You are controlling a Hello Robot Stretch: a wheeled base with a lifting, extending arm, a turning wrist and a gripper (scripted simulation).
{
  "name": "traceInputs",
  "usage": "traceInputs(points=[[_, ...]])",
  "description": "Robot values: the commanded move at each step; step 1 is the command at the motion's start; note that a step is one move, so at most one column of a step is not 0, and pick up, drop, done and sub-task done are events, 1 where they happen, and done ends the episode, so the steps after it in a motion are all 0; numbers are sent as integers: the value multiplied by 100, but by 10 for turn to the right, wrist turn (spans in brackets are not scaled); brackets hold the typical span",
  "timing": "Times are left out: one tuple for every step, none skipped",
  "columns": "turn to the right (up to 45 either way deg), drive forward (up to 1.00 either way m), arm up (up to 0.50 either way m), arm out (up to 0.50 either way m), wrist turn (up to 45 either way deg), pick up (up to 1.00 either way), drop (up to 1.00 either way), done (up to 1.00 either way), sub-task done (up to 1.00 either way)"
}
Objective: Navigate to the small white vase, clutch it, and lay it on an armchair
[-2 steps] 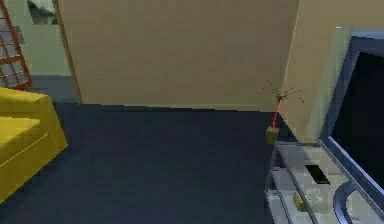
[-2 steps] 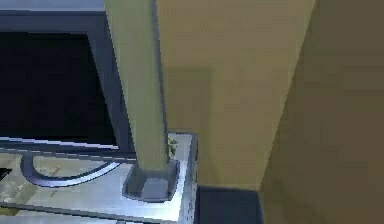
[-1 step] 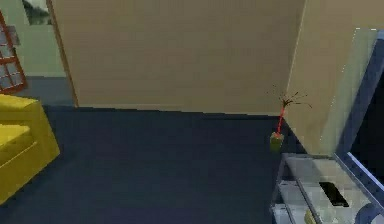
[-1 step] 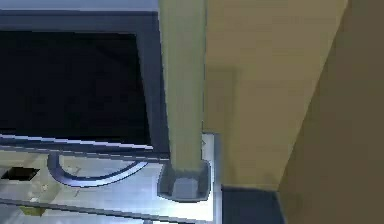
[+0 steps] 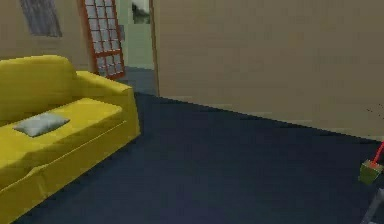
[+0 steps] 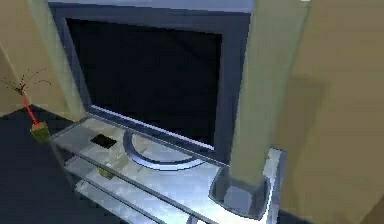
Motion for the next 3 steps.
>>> traceInputs(points=[[0,100,0,0,0,0,0,0,0],[-30,0,0,0,0,0,0,0,0],[0,100,0,0,0,0,0,0,0]])
